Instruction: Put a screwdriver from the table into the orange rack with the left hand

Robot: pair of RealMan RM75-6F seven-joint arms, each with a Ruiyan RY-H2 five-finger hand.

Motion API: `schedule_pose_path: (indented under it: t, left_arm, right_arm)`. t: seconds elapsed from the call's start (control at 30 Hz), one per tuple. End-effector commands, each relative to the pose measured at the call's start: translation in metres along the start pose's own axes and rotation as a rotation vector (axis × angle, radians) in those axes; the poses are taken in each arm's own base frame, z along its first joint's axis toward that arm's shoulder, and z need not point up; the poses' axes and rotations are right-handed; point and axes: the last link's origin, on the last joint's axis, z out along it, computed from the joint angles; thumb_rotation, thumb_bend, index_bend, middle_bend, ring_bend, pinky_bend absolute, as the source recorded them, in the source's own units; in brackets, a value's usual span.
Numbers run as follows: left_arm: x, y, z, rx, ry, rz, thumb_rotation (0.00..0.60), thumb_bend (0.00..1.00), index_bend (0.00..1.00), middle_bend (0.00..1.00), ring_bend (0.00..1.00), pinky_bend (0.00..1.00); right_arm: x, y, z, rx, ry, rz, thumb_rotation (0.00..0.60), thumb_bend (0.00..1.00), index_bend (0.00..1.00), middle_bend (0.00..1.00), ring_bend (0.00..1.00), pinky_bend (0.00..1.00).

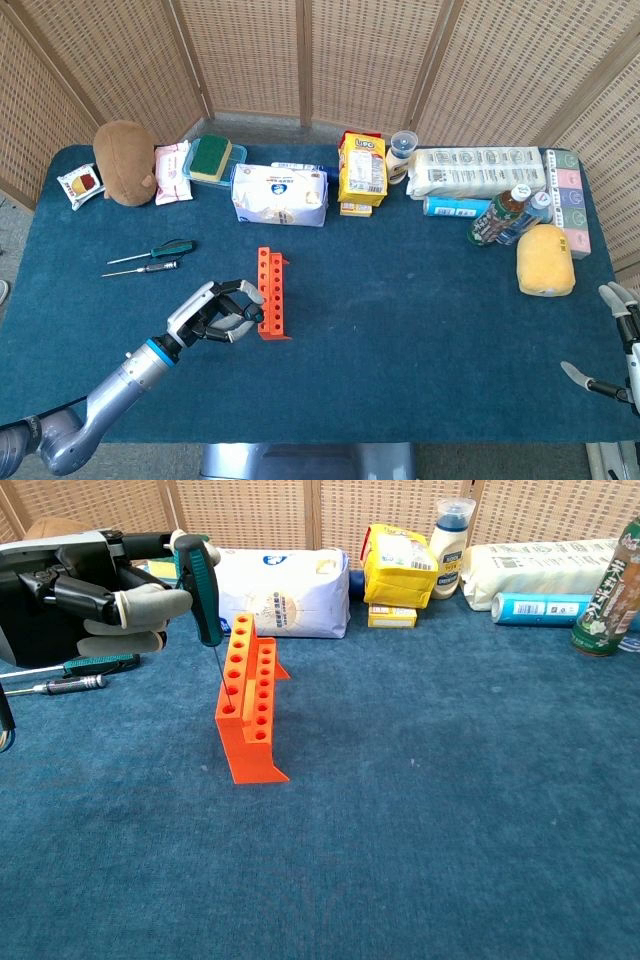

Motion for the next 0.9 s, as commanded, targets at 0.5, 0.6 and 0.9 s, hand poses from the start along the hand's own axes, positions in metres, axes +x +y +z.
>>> schedule_pose_path:
  t: [0.5, 0.6, 0.9]
  left_arm:
    - [-0.0028, -0.0030, 0.0040, 0.013, -0.003, -0.001, 0.600, 0.44, 0.48, 1.00, 1.00, 1.00]
    - [-0.0029, -0.0040, 0.0040, 0.016, -0.003, 0.000, 0.600, 0.44, 0.48, 1.00, 1.00, 1.00]
    - [-0.0030, -0.0097, 0.0052, 0.022, 0.003, 0.003, 0.600, 0.44, 0.48, 1.00, 1.00, 1.00]
  right_arm:
    - [0.0008, 0.0008, -0.0005, 0.001, 0.001, 0.003, 0.520, 0.01, 0.03, 0.06, 0.05, 0.00]
    - [0.0009, 0.0008, -0.0004, 0.001, 0.000, 0.004, 0.519, 0.01, 0.03, 0.06, 0.05, 0.00]
    - [0.0006, 0.0004, -0.0008, 0.002, -0.002, 0.003, 0.520, 0.01, 0.03, 0.06, 0.05, 0.00]
